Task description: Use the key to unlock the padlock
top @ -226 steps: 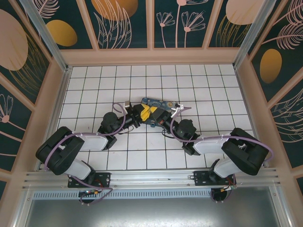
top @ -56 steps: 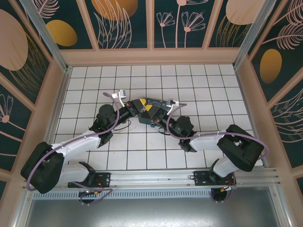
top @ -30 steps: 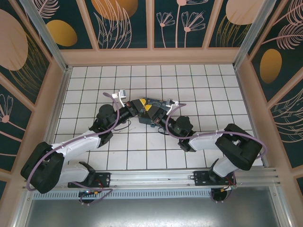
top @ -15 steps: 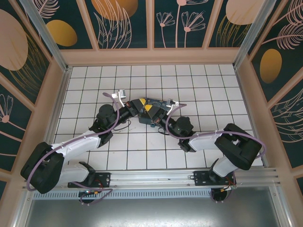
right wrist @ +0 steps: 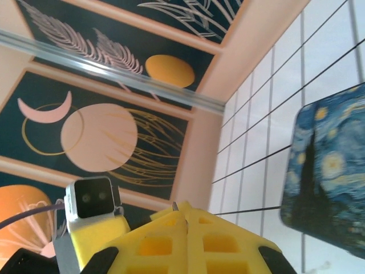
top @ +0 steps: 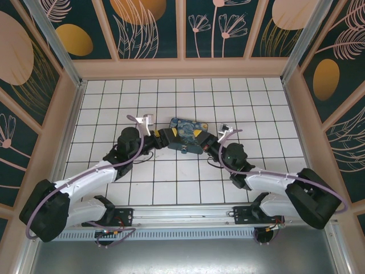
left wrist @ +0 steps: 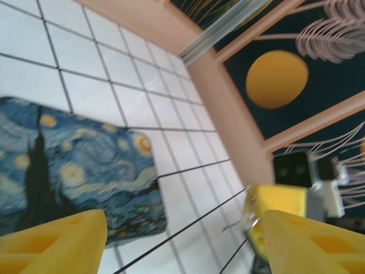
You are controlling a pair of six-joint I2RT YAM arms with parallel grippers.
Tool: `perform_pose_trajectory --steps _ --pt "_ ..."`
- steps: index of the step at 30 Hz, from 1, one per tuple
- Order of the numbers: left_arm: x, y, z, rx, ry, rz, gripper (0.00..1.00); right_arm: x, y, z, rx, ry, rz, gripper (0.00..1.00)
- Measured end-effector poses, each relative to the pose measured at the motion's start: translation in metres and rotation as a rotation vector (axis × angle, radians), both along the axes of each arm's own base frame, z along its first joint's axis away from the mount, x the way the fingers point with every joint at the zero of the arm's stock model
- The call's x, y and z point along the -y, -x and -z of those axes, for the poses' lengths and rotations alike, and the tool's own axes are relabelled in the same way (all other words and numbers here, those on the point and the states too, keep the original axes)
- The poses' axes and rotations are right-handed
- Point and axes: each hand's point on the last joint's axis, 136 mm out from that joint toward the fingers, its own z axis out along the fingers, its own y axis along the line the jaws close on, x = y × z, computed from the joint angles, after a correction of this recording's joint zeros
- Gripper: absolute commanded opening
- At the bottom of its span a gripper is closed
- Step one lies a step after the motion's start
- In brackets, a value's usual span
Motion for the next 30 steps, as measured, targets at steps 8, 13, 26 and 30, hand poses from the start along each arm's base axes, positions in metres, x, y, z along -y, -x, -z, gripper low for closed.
perform_pose_trajectory --steps 8,13,26,30 --pt "-0.003 0.023 0.076 -0.071 -0.183 0.068 0.71 0.022 -0.011 0.022 -0.049 0.078 0.036 0.00" --pt "0.003 0.029 0.093 -0.074 -0.235 0.106 0.70 0.024 -0.015 0.033 -0.075 0.100 0.034 0.00" --pt "0.007 0.033 0.119 -0.037 -0.295 0.137 0.66 0.024 -0.026 0.077 -0.174 0.157 0.012 0.00" --pt "0.009 0.031 0.117 -0.005 -0.291 0.141 0.64 0.024 -0.030 0.083 -0.187 0.159 0.005 0.00"
